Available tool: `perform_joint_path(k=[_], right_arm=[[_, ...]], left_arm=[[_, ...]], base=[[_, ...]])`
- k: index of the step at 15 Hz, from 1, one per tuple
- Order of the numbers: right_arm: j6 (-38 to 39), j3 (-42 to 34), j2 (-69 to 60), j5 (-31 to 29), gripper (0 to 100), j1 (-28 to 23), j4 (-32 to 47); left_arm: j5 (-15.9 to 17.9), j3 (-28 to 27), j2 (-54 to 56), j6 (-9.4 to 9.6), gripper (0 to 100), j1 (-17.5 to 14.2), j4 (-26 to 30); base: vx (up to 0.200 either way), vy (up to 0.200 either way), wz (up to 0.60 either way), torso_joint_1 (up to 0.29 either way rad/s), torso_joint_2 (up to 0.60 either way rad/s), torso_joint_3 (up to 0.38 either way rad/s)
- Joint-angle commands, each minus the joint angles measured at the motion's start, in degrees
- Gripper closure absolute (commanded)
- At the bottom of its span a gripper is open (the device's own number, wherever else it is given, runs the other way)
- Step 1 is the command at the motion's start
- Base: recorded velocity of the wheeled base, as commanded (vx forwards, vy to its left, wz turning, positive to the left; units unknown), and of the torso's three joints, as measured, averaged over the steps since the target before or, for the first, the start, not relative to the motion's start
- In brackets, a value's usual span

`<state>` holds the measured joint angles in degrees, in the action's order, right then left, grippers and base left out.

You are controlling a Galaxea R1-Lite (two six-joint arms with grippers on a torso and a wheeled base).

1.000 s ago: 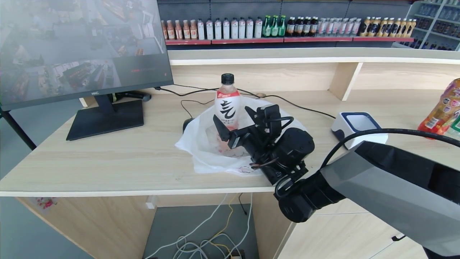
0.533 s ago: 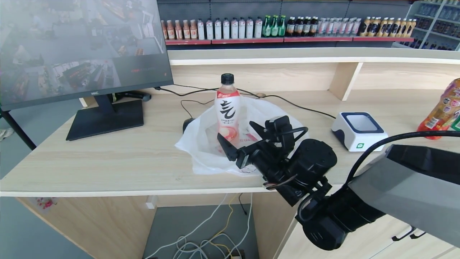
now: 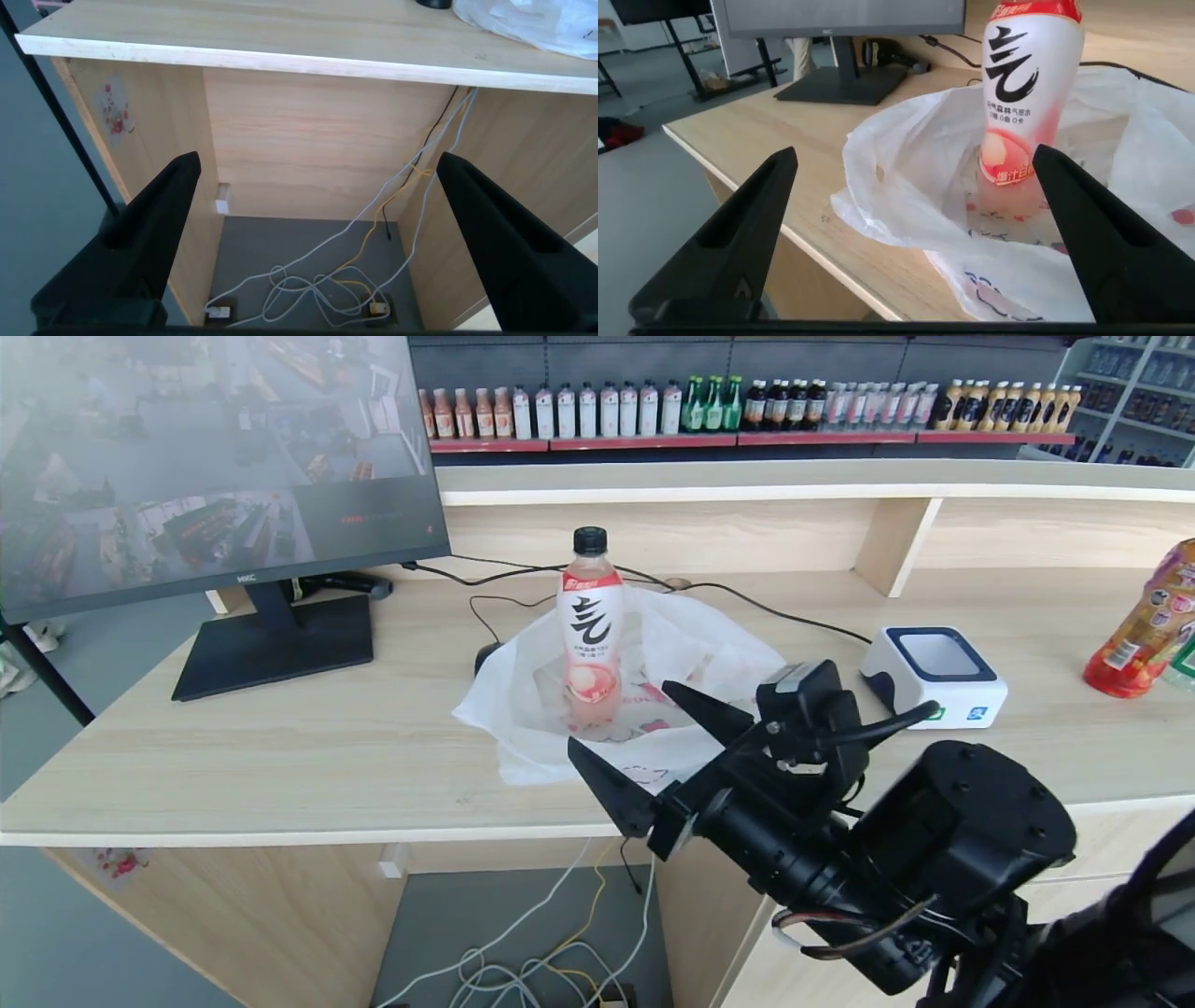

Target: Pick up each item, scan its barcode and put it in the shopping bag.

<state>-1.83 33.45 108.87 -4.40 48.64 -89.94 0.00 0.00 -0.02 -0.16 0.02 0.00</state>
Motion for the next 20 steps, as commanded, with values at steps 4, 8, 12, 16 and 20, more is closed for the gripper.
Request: perform_joint_path(k=[4,8,12,16,20], right_arm=[[0.25,-15.35,-16.76,0.01,0,-2.5,-0.06],[0.33,-16.31,-19.84,0.01,0,-4.34,-0.06],[0.6,-15.78,-17.64,0.01,0,-6.72,-0.06],[0.6,-14.2,-16.85,0.01,0,-6.8,-0.06],[0.6,-12.8,-17.03,0.01,0,-6.01,-0.06]], left_arm=[[0.0,0.0,0.02,-0.02,0,-0.02,0.0],[0.0,0.0,0.02,-0.02,0,0.06,0.0],[0.0,0.0,0.02,-0.28,0,-0.02,0.0],[0.0,0.0,0.02,-0.11,0,-0.02,0.0],[0.0,0.0,0.02,-0.11,0,-0.02,0.0]], base=[[0.0,0.0,0.0,0.0,0.0,0.0],[0.0,0.0,0.0,0.0,0.0,0.0],[0.0,0.0,0.0,0.0,0.0,0.0],[0.0,0.0,0.0,0.0,0.0,0.0],[-0.1,-0.05,0.0,0.002,0.0,0.001]])
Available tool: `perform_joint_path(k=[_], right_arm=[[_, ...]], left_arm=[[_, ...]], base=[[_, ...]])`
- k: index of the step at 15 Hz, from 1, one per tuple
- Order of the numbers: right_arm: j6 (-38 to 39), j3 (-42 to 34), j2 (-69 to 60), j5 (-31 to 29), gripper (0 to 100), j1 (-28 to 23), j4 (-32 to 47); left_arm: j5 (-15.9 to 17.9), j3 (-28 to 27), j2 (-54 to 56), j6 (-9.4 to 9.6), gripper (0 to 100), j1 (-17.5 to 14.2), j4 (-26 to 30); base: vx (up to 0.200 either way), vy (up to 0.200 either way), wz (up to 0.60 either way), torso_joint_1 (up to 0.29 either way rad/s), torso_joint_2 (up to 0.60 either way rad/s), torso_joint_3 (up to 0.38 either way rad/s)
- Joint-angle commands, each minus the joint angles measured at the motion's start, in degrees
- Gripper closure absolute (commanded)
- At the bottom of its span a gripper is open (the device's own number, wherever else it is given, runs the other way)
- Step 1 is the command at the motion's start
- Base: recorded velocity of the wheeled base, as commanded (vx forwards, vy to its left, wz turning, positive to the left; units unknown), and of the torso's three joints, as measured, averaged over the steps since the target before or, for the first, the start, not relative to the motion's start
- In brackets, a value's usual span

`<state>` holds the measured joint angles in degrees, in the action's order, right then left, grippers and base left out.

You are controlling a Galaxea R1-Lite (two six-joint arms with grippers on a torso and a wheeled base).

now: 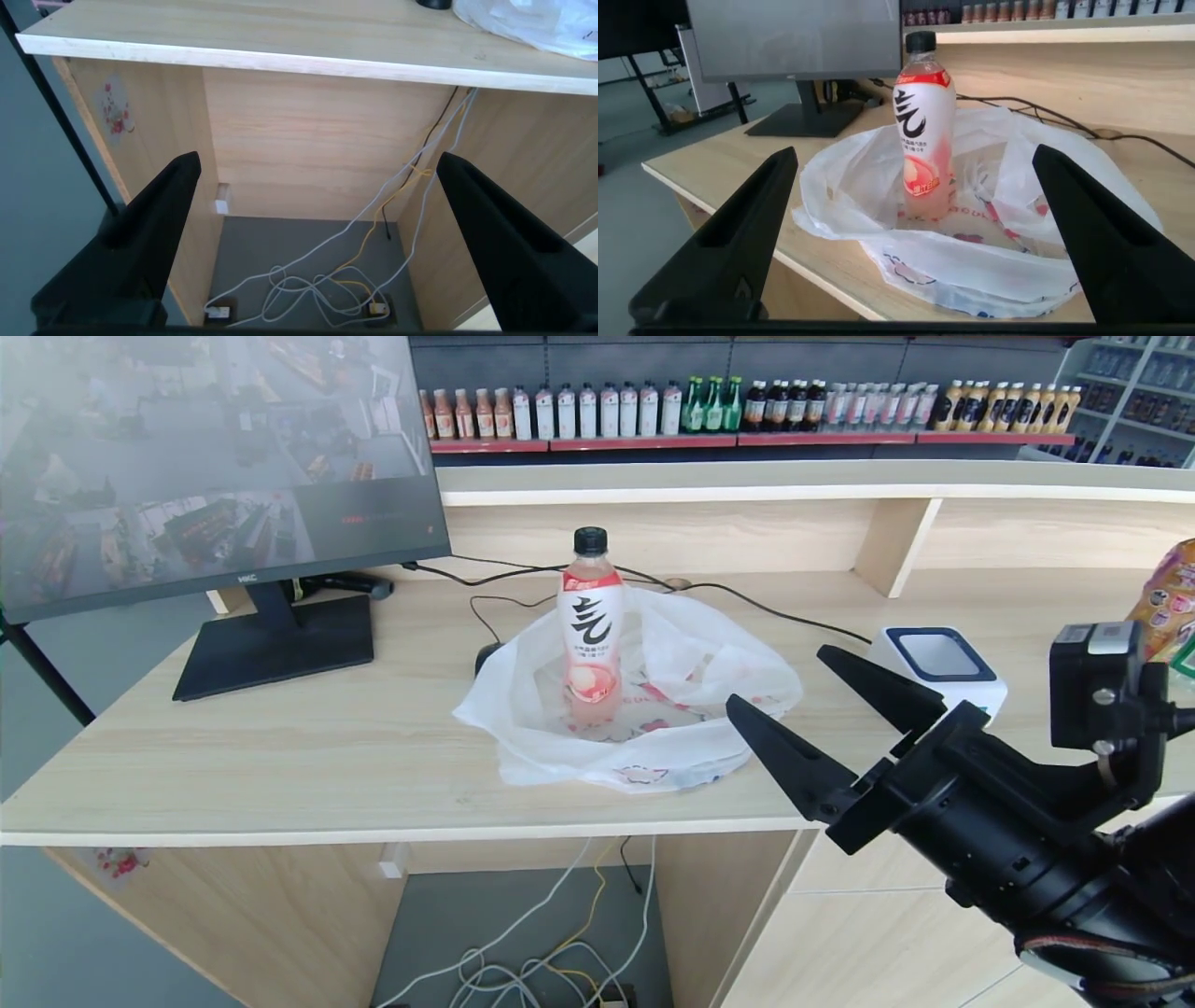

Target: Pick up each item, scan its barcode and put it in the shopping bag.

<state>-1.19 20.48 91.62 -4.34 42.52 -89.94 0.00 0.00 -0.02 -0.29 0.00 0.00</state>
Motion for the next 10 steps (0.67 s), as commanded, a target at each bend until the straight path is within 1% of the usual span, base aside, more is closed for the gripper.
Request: perform_joint_path(k=[1,10], right_arm=[[-0.04,-0.09,-0.04,0.03,0,0.11,-0.06],[-0.04,-3.08,-3.38,0.03,0,0.11,-0.06]], left_arm=[[0.0,0.0,0.02,-0.06,0,0.0,0.0],[0.0,0.0,0.02,0.12,0,0.0,0.0]], base=[[0.0,-0.2,0.0,0.002,0.0,0.007],[0.0,-0.2,0.0,0.002,0.0,0.004]])
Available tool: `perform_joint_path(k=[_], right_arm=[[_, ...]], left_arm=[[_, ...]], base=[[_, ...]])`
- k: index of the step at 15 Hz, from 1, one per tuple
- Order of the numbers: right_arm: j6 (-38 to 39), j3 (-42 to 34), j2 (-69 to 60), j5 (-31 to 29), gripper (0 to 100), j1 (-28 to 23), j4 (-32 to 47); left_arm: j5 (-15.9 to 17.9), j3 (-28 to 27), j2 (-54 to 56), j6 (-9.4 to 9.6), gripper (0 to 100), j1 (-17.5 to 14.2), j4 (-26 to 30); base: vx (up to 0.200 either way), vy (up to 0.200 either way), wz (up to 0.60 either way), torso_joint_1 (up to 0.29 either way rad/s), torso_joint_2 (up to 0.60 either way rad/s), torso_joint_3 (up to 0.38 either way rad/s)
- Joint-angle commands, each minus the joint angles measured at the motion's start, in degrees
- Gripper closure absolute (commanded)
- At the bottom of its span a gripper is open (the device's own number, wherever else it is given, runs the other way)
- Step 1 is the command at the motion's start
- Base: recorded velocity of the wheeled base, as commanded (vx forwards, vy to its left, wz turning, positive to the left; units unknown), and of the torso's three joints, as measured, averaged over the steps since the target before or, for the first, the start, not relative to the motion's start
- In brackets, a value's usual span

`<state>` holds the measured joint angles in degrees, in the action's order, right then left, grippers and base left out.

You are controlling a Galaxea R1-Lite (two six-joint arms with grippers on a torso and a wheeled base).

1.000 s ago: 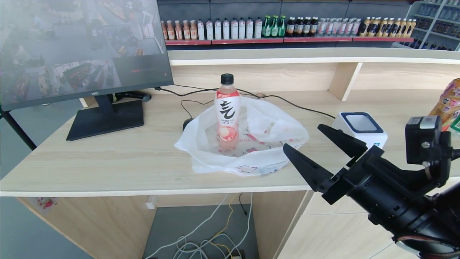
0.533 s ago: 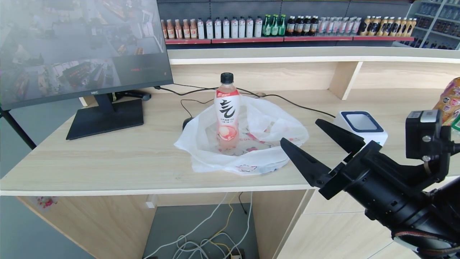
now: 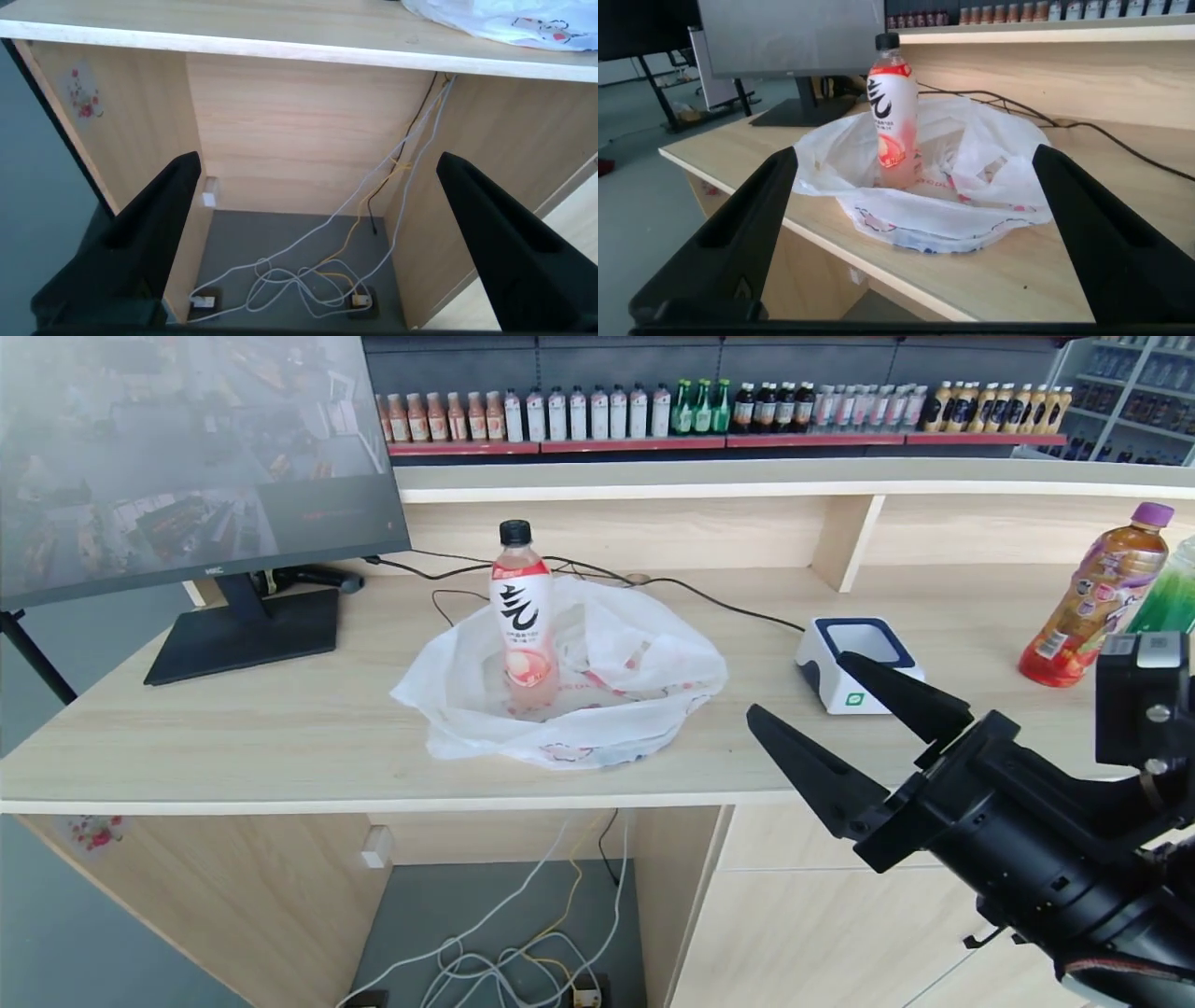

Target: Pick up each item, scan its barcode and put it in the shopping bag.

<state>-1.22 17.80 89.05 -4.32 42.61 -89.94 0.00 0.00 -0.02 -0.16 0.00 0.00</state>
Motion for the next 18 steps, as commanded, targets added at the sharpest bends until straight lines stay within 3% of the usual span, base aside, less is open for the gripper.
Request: perform_joint_path(k=[1,18], right_arm=[[-0.01,-0.66,-1.07,-0.08,0,0.02,-0.06],[-0.01,0.13,-0.02,-0.08,0,-0.86,-0.06]], left_arm=[[0.0,0.0,0.02,-0.02,0,0.0,0.0],[0.0,0.0,0.02,-0.19,0,0.0,0.0]], base=[[0.0,-0.2,0.0,-0.007,0.0,0.002],[0.0,-0.2,0.0,0.002,0.0,0.002]])
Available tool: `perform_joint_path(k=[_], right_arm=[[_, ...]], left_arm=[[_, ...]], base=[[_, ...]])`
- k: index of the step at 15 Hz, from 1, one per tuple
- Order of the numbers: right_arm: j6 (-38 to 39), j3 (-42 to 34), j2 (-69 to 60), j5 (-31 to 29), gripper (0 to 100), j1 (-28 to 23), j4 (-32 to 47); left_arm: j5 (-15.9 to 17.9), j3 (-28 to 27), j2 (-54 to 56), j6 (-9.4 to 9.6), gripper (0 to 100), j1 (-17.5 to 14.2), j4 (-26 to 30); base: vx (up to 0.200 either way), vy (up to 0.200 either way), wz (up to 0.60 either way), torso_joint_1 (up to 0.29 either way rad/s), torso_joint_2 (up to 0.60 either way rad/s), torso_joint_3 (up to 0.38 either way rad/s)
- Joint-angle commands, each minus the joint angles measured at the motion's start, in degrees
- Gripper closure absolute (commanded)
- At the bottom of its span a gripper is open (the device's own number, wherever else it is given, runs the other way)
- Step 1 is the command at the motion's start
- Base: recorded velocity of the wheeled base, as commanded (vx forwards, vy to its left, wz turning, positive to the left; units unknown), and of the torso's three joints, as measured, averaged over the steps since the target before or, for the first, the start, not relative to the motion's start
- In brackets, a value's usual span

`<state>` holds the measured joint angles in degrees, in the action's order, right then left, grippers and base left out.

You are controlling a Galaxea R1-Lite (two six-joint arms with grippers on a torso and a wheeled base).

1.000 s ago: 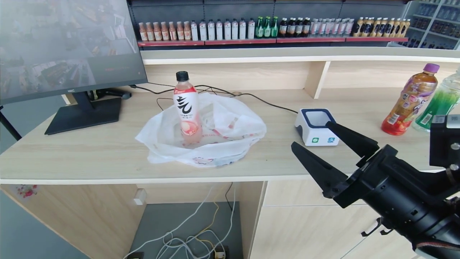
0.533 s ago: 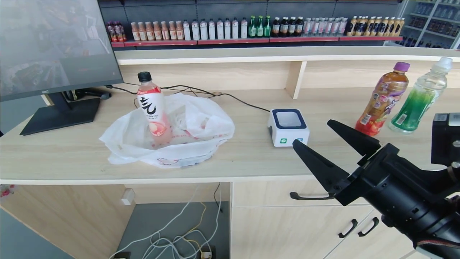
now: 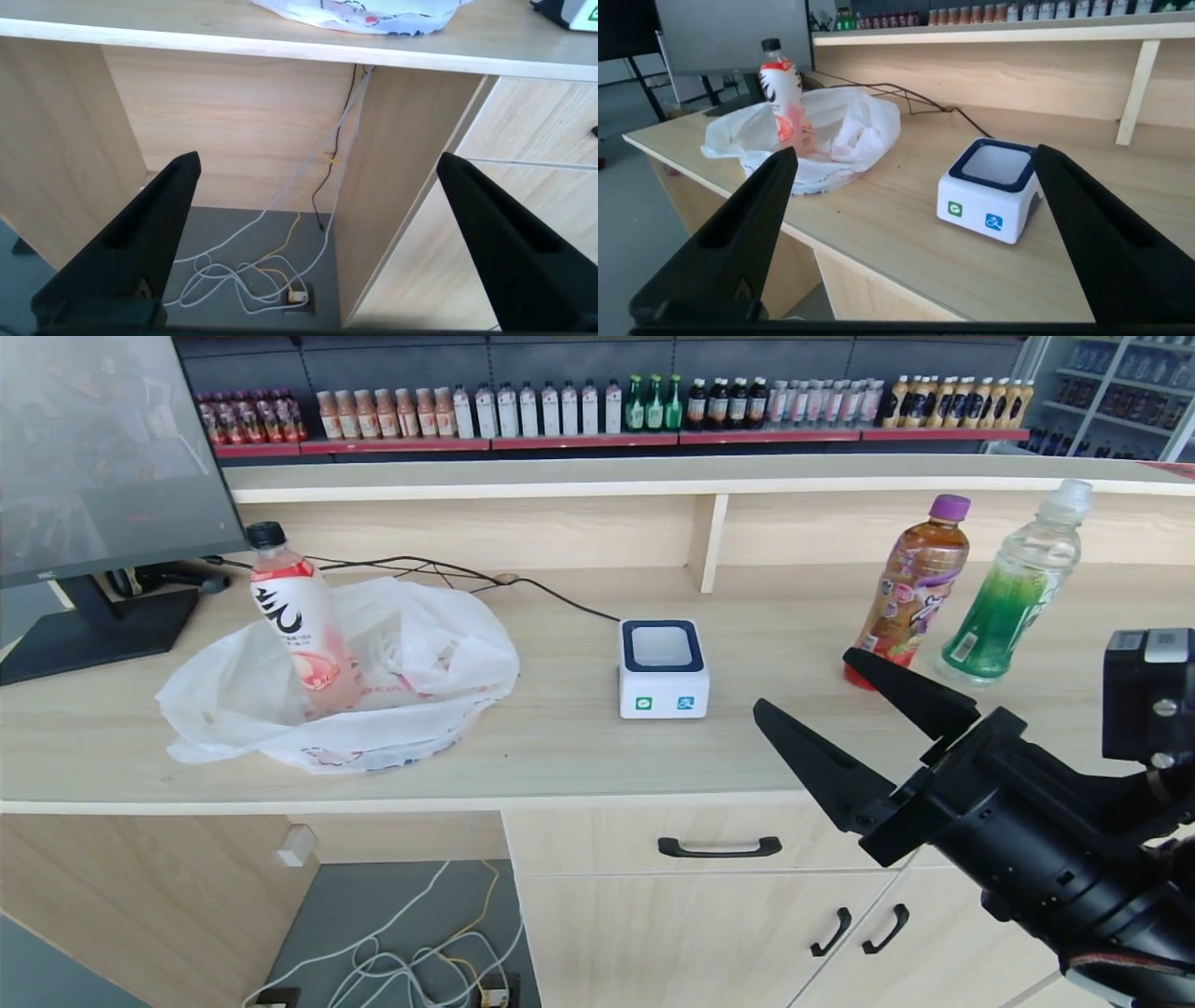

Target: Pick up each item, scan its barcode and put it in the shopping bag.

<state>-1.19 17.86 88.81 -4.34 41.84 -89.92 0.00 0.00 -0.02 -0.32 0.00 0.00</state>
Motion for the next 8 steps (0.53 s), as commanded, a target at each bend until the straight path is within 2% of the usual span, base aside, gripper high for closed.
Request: perform_joint_path(k=[1,4,8], right_arm=[[-0.04,0.07,0.22,0.03,0,-1.06,-0.08],[-0.04,0.07,0.49,0.03,0,-2.99,-0.08],[-0.04,-0.28,2.25,-0.05,0,-8.26,-0.08]], left_arm=[[0.0,0.0,0.02,-0.03,0,0.0,0.0],[0.0,0.0,0.02,-0.03,0,0.0,0.0],[0.0,0.0,0.02,-0.12,0,0.0,0.0]], base=[[0.0,-0.2,0.0,-0.002,0.0,0.007],[0.0,0.0,0.0,0.0,0.0,0.0],[0.0,0.0,0.0,0.0,0.0,0.0]])
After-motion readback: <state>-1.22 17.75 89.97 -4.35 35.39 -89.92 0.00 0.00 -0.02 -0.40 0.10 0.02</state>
